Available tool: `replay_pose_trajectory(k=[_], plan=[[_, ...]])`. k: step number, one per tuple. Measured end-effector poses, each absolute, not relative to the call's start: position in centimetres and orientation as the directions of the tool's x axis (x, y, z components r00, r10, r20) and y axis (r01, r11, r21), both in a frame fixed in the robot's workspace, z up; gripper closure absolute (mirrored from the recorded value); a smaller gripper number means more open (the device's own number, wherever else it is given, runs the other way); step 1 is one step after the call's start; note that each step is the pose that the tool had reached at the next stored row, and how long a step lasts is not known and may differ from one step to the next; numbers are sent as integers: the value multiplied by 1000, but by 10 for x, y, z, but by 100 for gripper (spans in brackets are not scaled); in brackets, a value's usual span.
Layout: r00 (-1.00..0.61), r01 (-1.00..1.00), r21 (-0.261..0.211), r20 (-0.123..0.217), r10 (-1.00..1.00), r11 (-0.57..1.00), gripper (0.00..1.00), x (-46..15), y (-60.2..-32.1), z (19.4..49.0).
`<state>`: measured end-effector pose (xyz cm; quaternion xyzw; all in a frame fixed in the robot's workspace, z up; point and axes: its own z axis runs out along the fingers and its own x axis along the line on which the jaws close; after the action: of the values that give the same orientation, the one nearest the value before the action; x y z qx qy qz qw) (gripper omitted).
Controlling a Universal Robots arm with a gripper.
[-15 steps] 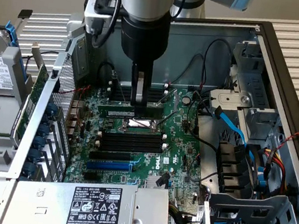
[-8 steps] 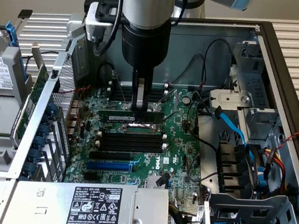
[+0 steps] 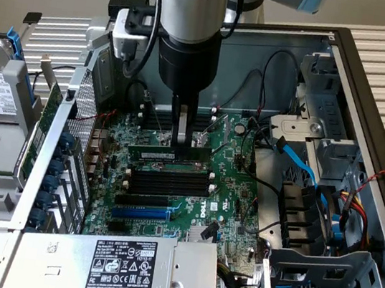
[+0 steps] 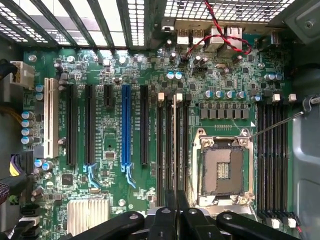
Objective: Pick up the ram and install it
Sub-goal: 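Insert the ram into the slot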
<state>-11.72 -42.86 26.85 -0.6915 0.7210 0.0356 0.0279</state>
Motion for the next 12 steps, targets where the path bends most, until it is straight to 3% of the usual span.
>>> replay_pose_trajectory(k=[12], plan=[[-41,-999,12,-79,-996,40,88,-117,-431,256]])
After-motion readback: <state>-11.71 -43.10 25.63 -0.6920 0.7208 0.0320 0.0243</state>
